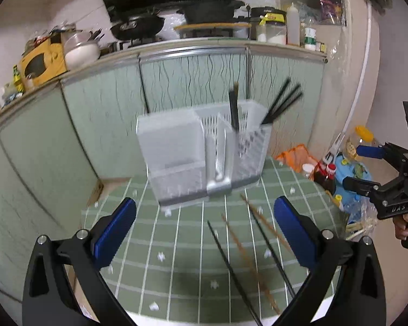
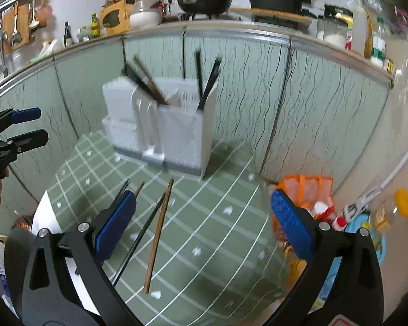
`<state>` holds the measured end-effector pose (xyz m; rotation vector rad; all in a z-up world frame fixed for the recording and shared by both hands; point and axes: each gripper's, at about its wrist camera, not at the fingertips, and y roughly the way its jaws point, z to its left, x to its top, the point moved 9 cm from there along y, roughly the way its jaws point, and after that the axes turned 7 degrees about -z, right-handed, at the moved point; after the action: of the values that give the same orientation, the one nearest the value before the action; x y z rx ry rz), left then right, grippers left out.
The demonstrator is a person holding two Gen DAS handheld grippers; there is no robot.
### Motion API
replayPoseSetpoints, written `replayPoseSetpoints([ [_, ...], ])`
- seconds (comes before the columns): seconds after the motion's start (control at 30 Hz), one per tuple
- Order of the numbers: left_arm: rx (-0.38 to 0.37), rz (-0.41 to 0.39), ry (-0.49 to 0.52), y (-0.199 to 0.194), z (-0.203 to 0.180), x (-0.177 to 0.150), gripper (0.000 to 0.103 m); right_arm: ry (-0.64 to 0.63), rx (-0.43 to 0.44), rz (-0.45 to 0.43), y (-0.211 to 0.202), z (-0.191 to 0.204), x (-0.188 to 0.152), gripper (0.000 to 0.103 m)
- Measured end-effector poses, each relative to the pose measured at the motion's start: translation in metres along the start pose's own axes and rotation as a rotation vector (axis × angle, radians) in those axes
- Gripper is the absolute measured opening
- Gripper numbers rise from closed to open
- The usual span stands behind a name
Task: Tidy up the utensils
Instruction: 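Withdraw both tools from the holder back over the remaining chopsticks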
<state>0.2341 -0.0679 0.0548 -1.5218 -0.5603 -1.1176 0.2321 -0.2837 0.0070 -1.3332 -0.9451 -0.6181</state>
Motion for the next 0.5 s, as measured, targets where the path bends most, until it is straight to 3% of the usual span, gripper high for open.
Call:
replayPoseSetpoints([
  [0.3, 0.052, 0.074, -0.048, -0.004, -0.016, -0.089, 0.099, -0.006, -0.006, 0.095, 0.019, 0.024, -0.075, 0.095],
  [0.5, 0.08, 0.116, -0.102, -0.001, -0.015, -0.124, 0.099, 0.01, -0.013, 0.136, 0.026, 0.031, -0.107, 0.095],
])
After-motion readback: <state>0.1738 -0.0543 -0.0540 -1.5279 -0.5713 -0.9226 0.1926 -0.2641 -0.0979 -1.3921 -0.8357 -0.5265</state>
